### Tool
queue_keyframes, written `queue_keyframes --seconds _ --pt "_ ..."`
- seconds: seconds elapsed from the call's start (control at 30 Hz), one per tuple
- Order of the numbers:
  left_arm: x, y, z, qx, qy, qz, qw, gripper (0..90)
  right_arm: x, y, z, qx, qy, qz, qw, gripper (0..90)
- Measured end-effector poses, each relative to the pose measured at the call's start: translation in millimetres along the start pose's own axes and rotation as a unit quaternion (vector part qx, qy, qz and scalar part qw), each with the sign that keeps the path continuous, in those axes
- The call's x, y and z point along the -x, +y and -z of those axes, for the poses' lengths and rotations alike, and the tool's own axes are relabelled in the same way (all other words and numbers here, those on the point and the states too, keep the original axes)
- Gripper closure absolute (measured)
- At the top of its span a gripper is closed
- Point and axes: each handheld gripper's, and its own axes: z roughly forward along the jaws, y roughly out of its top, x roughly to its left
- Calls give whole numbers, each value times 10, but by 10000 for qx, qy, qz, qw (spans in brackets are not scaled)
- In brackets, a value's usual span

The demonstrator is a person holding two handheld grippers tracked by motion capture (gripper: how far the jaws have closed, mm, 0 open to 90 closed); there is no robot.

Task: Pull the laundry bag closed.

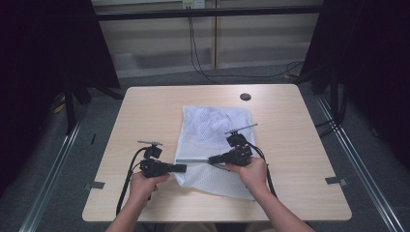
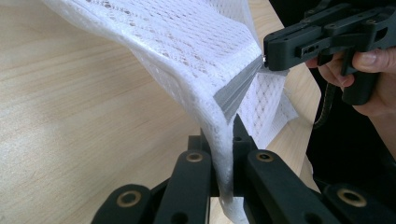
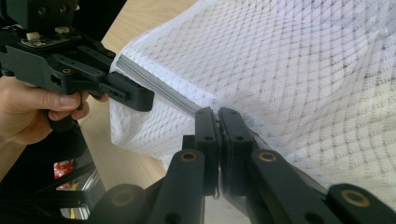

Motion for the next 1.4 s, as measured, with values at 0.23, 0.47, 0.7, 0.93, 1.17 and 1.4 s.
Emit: queue_keyframes --seconds 0.23,0.47,0.7,0.93,1.17,1.4 --pt "1 -1 -1 -1 28 16 10000 900 34 -15 24 12 37 -44 10000 871" --pt "4 -2 -1 -11 10 17 10000 900 43 -24 43 5 81 -54 10000 871" --pt "11 -4 -9 12 31 25 10000 900 64 -35 78 -11 62 -48 10000 871" --pt "10 -3 -3 14 13 14 10000 900 100 -49 111 12 41 -78 10000 871" --pt "10 -4 -10 15 55 -38 10000 900 111 -51 119 -1 52 -67 10000 871" --pt "13 -4 -12 2 53 -19 10000 900 113 -52 128 7 70 -80 9999 871"
